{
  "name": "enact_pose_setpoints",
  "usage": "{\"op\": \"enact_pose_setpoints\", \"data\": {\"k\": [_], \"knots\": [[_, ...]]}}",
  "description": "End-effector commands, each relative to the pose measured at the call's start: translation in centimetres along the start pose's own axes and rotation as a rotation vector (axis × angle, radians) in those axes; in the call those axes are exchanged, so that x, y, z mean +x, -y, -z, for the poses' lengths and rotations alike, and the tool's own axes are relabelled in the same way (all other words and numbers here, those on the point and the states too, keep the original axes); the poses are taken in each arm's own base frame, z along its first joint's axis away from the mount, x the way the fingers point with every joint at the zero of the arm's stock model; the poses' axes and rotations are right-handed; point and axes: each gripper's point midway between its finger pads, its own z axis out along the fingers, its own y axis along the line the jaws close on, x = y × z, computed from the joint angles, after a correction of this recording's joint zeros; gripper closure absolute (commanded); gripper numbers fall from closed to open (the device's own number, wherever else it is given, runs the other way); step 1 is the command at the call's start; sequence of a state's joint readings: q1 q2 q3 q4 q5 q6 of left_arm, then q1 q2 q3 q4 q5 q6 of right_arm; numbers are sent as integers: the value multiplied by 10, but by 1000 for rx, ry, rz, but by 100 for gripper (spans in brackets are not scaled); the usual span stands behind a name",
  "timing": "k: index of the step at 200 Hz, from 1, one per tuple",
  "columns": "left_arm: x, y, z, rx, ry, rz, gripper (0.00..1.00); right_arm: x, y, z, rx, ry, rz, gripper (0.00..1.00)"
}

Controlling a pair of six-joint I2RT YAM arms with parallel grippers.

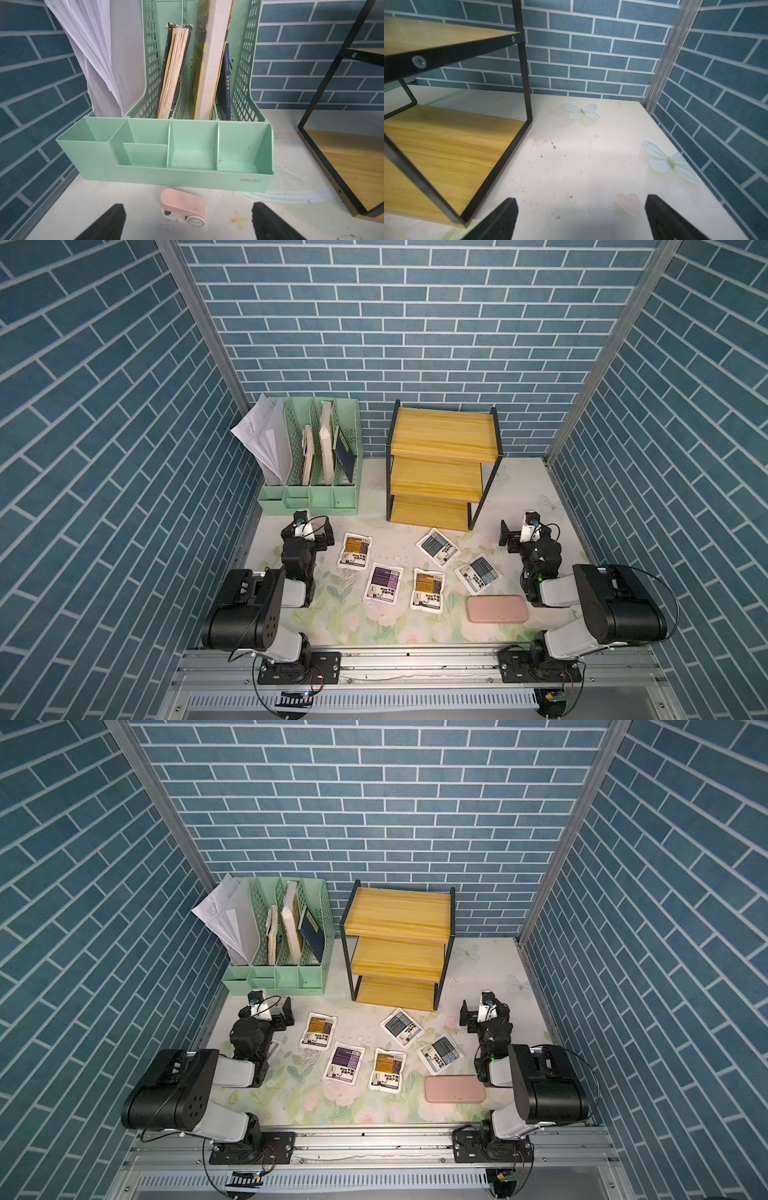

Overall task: Place the bagged coffee beans on the shelf by color
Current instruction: Pick up the coffee beans at the center of the board.

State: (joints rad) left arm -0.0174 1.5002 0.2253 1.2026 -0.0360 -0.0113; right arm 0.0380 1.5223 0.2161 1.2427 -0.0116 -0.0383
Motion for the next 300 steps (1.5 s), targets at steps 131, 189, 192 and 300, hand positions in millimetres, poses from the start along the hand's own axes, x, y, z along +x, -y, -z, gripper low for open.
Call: {"op": "enact_pose_setpoints", "data": {"k": [131, 189, 192, 300], "knots": [[-8, 0, -3, 2, 26, 1, 0, -6, 1, -3, 4, 24, 6, 0], [-25, -44, -27, -333, -177, 75, 0, -36, 68, 26, 380, -140, -316, 0], [-28, -49, -31, -372, -210, 82, 0, -35, 67, 28, 385, -160, -354, 0], [-125, -61, 9, -466, -242, 283, 0, -47, -24, 127, -128, -178, -780, 0]]}}
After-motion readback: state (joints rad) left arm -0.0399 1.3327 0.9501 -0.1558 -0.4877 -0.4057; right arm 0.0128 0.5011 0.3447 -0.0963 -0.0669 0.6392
